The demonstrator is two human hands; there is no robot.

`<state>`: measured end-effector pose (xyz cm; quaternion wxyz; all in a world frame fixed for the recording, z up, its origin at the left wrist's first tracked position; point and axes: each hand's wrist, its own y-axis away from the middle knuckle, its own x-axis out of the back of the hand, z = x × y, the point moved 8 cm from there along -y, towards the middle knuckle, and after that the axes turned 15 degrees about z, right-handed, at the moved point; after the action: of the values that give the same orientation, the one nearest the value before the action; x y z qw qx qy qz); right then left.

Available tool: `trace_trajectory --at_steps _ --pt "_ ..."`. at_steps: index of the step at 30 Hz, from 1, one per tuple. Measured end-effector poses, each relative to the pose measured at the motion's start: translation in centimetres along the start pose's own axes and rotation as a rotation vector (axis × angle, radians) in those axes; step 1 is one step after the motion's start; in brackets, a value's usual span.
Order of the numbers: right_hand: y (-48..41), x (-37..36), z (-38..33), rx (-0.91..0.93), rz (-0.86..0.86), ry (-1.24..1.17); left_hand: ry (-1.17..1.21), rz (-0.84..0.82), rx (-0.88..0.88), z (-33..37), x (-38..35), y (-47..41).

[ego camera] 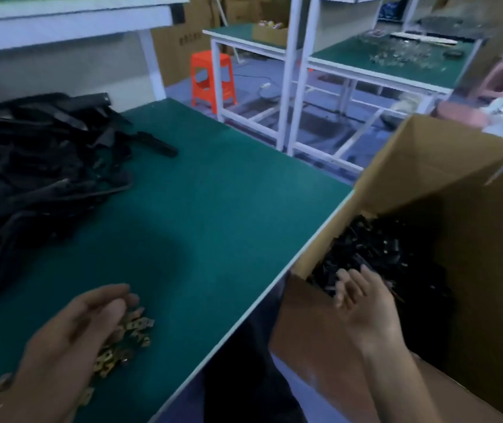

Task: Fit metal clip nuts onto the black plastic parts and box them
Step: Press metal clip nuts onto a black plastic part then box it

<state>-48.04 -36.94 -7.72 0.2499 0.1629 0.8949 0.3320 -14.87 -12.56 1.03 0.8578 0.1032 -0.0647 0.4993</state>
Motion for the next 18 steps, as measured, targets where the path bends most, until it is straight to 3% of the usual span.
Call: trace_trajectory --at_steps 4,8,12,15,18 --pt "4.4 -8.9 2.8 0.174 -0.279 0.288 0.04 0.038 0.081 0.6 1.4 0.9" --pt "9.6 -19.9 7.6 0.4 -0.674 0.604 0.036 0.152 0.137 -0.5 4.7 1.1" --pt "13.5 -31.1 15.1 0.676 -1.005 1.046 0.043 0.259 0.183 -1.6 7.7 1.3" --pt "14.6 -38.0 20.8 0.819 -1.088 1.29 0.076 0.334 0.218 -2.5 9.7 1.7" --pt "14.5 -41.2 24.9 0.789 -1.063 1.476 0.085 0.372 0.235 -3.4 11.3 2.1"
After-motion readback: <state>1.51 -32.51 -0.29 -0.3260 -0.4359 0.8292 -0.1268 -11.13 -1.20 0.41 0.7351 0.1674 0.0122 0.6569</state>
